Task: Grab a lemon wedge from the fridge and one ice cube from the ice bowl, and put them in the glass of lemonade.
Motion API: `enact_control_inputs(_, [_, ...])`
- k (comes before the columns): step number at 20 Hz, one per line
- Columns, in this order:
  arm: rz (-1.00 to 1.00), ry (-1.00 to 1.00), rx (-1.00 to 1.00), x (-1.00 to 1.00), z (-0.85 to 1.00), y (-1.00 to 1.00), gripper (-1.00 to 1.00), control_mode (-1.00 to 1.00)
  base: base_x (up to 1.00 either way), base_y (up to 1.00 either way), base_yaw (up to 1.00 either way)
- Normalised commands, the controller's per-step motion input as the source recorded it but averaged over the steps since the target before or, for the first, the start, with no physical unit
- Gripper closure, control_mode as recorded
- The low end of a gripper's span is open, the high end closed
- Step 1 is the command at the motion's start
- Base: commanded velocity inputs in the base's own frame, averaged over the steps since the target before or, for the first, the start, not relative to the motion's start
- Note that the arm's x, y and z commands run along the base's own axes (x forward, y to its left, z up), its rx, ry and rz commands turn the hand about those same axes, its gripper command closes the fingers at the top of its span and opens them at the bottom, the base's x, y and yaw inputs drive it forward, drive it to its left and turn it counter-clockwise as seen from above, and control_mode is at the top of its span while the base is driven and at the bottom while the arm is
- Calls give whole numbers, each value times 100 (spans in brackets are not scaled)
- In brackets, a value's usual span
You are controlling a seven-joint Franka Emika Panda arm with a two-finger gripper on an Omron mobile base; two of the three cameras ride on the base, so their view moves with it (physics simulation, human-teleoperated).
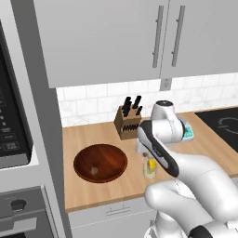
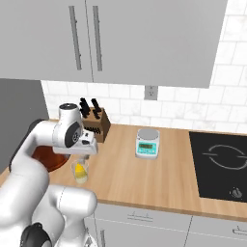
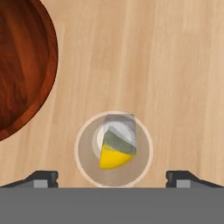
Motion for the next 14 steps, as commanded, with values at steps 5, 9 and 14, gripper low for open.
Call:
enact_control_inputs(5, [0,-7,-1,-29,22,0,-100,-100,0,0,0])
enact_control_inputs(9, [0,-6,1,-4,22,0,-100,-100,0,0,0])
enact_control_inputs(14, [0,-9,5,-8,23,-6,-100,-100,0,0,0])
